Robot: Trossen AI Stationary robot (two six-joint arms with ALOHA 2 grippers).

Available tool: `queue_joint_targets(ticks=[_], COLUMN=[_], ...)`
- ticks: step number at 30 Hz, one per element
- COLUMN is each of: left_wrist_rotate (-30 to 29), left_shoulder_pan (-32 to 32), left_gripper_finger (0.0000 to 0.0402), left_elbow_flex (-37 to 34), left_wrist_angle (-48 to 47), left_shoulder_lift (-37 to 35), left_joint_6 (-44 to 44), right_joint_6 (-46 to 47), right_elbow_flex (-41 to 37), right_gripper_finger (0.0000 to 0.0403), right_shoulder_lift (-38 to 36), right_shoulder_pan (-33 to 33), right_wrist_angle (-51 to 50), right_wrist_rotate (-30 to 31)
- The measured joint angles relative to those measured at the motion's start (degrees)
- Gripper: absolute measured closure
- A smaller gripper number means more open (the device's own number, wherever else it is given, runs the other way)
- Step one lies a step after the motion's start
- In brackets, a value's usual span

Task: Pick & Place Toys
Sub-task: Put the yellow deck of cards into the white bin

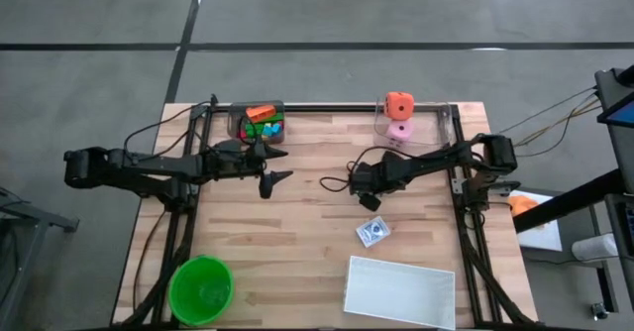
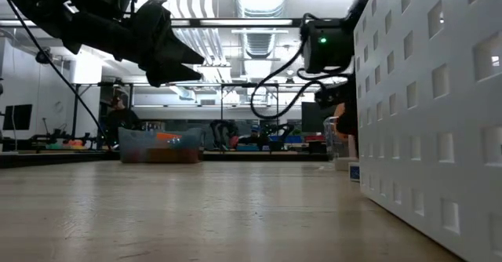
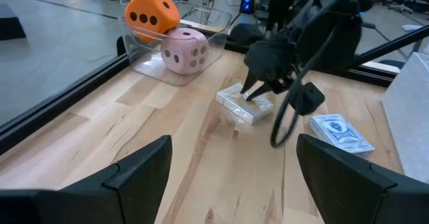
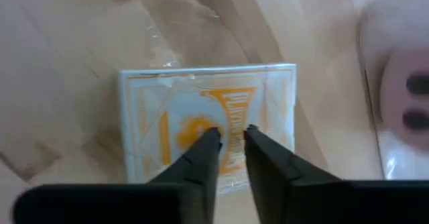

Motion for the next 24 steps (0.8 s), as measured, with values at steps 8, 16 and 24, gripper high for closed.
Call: queue_joint_targets(ticks=[8, 16, 24], left_wrist_rotate=[-0.3, -1.6, -1.8], left_shoulder_pan=[0.0, 0.0, 0.0], left_gripper_finger=[0.0079, 0.0079, 0.0079], left_elbow_flex=[0.0, 0.0, 0.0], left_wrist_angle=[-0.3, -1.6, -3.0], left_shoulder_lift=[0.0, 0.0, 0.0], left_joint_6=[0.1, 0.2, 0.2], right_joint_6=[-12.4, -16.4, -14.9], right_elbow_flex=[7.6, 12.8, 12.7], right_gripper_finger=[0.0382, 0.0382, 0.0379], right_shoulder_lift=[3.3, 5.7, 4.6], right_shoulder_pan=[0.5, 0.5, 1.1], right_wrist_angle=[9.7, 17.7, 27.3], right_wrist_rotate=[-9.8, -16.7, -15.6])
